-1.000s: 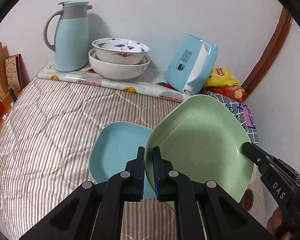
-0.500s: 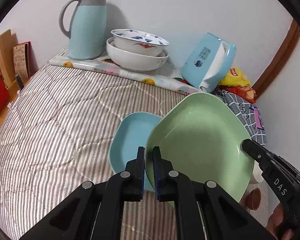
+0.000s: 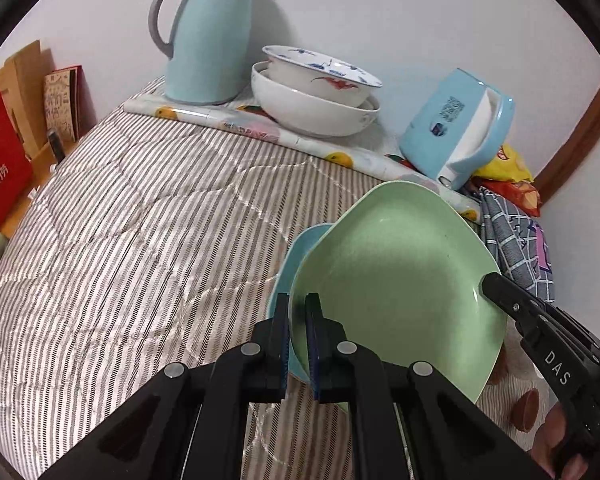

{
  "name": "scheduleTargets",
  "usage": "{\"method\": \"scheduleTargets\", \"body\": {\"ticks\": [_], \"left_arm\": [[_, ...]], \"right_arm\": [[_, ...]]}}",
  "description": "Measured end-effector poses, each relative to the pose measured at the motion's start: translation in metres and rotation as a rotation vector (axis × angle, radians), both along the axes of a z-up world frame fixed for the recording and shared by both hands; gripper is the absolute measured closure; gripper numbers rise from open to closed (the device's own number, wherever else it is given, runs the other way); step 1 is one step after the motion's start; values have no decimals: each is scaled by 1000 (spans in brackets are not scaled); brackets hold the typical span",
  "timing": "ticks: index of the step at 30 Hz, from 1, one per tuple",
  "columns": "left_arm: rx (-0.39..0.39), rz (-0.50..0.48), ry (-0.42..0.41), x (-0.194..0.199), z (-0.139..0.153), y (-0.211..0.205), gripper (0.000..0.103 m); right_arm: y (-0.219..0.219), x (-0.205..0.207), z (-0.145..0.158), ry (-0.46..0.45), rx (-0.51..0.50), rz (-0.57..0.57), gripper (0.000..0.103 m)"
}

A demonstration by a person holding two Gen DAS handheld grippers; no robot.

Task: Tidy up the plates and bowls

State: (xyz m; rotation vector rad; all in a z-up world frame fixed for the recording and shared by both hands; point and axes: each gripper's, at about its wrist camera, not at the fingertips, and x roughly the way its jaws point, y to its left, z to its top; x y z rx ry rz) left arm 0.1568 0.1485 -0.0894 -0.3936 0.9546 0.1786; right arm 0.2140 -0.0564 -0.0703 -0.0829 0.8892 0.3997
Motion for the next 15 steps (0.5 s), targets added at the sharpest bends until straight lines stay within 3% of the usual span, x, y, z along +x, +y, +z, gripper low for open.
{"method": "scheduleTargets", "body": {"ticks": [15], "left_arm": [[11,-9,46,22,-25,1,95]], "right_arm": [[12,28,-26,30,-39,16,97]]}}
